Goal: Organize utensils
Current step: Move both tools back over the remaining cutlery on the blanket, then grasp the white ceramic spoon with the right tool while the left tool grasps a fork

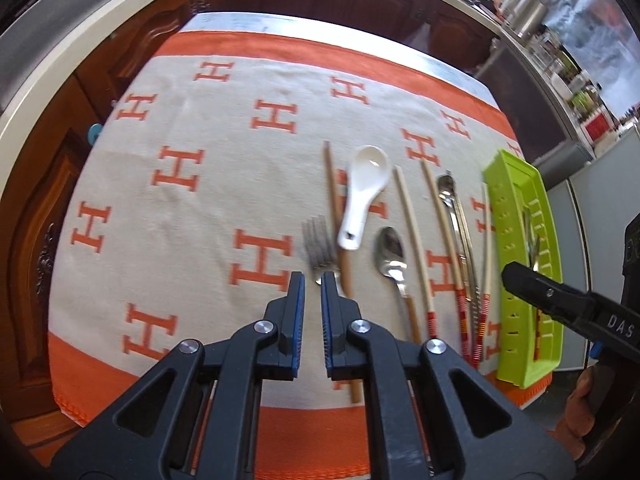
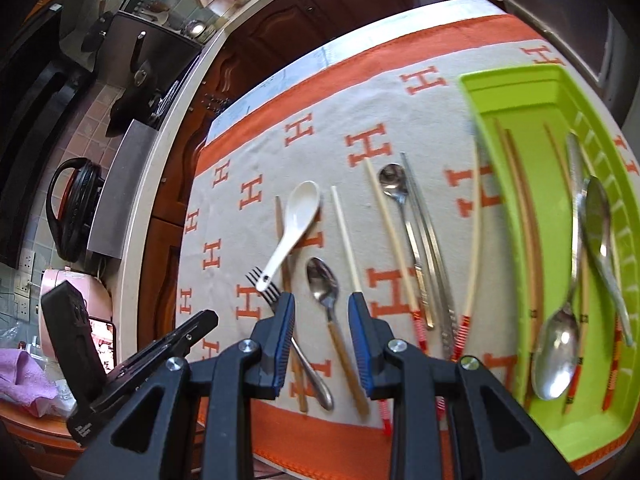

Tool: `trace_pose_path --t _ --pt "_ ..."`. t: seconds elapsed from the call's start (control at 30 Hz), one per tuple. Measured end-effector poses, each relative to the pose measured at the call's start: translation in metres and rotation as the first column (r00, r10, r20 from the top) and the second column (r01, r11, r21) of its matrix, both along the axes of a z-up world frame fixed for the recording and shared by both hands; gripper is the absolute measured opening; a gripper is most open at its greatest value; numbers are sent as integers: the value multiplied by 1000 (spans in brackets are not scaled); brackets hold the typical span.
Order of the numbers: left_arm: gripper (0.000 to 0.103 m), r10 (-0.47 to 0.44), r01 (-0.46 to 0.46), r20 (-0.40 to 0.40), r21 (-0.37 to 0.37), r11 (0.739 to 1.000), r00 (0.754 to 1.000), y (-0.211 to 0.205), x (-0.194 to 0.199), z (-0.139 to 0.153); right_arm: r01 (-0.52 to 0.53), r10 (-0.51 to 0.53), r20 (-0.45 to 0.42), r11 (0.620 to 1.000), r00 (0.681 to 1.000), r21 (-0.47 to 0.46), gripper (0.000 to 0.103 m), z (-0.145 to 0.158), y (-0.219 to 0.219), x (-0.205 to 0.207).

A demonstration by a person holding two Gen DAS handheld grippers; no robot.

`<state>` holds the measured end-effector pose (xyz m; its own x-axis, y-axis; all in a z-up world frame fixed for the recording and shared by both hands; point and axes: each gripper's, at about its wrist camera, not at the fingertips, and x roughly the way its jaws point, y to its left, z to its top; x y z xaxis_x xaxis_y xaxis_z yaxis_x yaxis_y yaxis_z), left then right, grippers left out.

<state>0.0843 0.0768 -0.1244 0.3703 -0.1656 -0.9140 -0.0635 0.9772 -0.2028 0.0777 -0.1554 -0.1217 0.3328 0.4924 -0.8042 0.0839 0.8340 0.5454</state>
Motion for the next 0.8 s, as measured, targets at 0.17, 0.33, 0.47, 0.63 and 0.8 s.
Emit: trace_pose_path --t 0.17,0.33,0.47,0.63,0.8 --pt "6 67 -67 -5 7 998 998 42 5 -9 -41 42 -22 999 999 24 28 -6 25 24" --pt "6 83 -84 -37 -20 996 996 64 13 -24 -52 54 -50 997 997 51 28 -21 42 45" --pt "6 50 -52 -40 -43 998 998 63 17 -32 -40 47 -94 996 994 77 28 -40 49 61" --pt "6 8 -11 -42 -61 998 999 55 22 -40 -21 38 -155 993 987 114 28 -63 55 72" --pt "11 -29 26 -36 -82 996 999 47 28 -45 -13 38 -181 990 983 137 28 -77 59 77"
